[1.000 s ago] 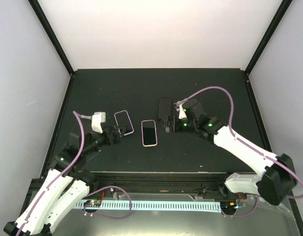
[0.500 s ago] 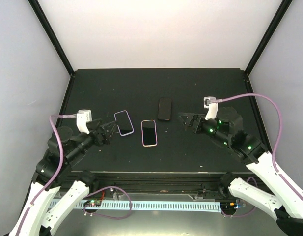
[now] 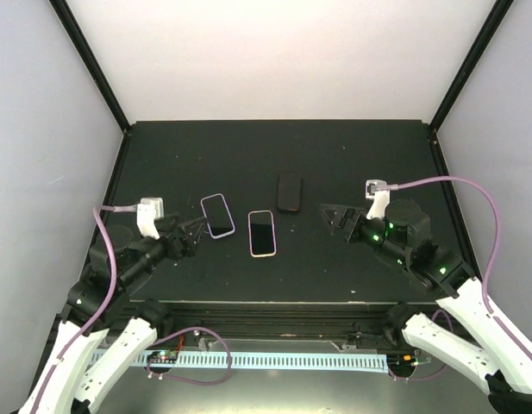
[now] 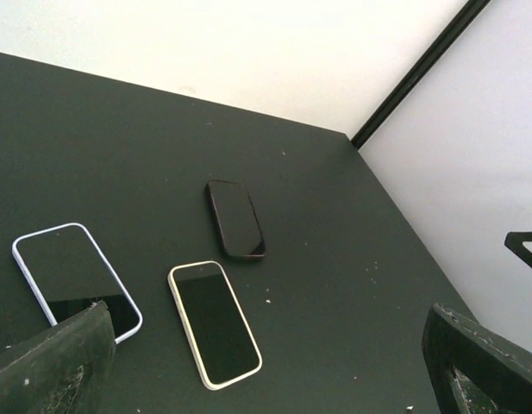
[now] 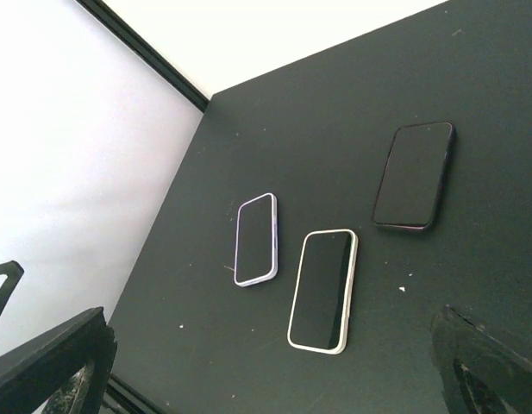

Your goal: Put the phone into the phone case

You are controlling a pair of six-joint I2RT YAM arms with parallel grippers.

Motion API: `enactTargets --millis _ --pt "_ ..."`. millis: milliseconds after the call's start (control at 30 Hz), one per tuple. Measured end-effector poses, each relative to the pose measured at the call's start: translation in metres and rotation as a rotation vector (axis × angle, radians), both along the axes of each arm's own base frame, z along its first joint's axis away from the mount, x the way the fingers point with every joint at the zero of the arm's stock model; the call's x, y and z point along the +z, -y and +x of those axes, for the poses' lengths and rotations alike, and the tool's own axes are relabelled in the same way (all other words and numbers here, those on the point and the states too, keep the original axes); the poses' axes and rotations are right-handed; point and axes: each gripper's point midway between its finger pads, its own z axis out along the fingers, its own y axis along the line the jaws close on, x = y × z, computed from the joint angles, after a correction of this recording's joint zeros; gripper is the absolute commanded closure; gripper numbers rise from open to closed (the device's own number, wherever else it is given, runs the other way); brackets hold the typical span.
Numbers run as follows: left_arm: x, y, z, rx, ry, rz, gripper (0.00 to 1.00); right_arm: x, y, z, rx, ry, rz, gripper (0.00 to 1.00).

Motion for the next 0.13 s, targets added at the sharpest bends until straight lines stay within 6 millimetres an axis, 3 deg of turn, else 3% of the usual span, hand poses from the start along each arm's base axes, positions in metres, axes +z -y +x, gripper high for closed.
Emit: enactTargets --millis 133 --pt "-0.0034 -0.0001 0.0002 0.001 -0.01 0.004 0.01 -0.0042 -0.0001 -0.0001 -0.005 -0.017 0.006 0.0"
